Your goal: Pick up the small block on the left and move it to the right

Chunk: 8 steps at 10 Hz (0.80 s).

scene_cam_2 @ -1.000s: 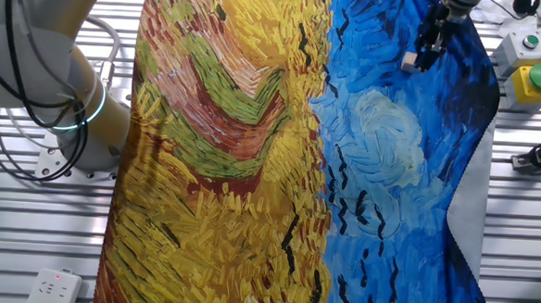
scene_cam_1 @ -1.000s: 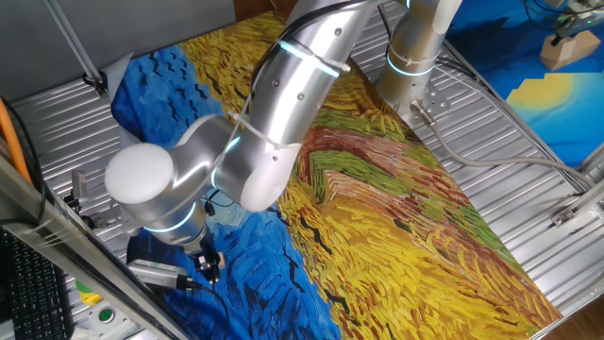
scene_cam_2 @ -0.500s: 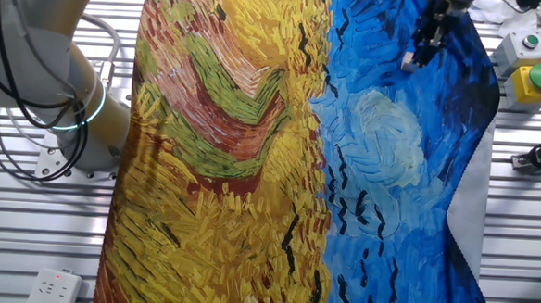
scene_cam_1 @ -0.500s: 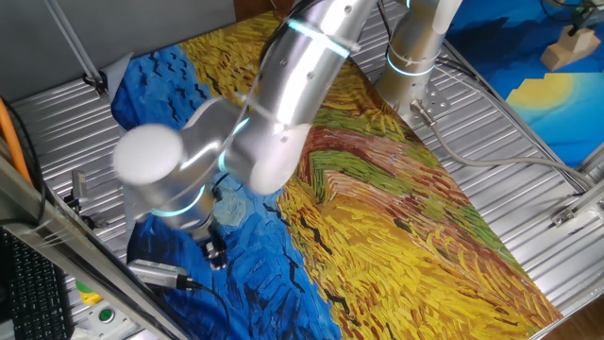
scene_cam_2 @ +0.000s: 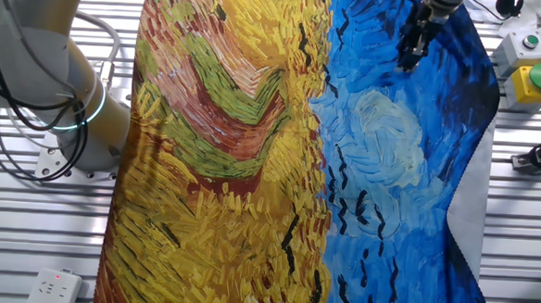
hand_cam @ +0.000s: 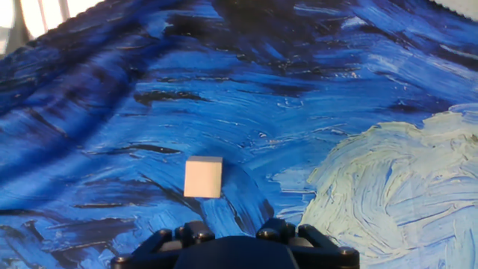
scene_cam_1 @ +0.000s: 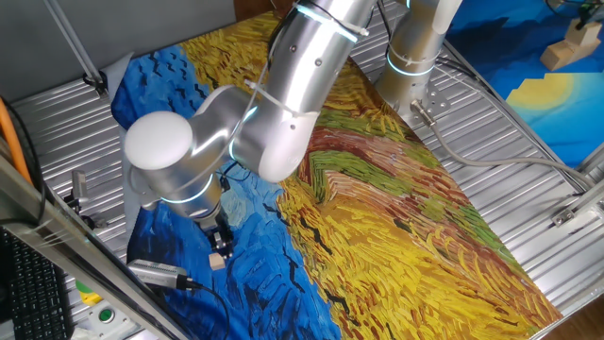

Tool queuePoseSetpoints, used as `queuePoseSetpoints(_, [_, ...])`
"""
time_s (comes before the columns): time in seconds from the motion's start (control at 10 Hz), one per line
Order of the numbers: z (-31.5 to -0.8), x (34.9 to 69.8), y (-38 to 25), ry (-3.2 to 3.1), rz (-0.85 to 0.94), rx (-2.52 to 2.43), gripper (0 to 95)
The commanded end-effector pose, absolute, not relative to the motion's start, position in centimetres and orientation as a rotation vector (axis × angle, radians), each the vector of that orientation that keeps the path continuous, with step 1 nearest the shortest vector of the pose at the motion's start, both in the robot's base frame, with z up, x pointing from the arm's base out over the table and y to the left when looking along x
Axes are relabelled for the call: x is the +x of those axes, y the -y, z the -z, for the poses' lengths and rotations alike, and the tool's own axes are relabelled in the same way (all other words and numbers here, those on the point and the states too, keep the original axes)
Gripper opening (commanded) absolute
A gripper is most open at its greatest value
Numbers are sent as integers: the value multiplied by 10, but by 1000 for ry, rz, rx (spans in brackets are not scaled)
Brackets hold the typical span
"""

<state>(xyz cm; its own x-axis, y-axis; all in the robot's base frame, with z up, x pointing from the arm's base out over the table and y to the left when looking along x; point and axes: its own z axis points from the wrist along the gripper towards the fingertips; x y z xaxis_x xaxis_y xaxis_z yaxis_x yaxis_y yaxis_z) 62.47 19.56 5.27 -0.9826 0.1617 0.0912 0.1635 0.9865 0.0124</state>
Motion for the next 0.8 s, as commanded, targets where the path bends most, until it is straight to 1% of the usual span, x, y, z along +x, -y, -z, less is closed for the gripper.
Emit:
queuePoseSetpoints(0.1, [-54, 622, -195, 3042, 28, -251, 0])
queuePoseSetpoints(0.8, [-55, 622, -195, 3048, 22, -236, 0])
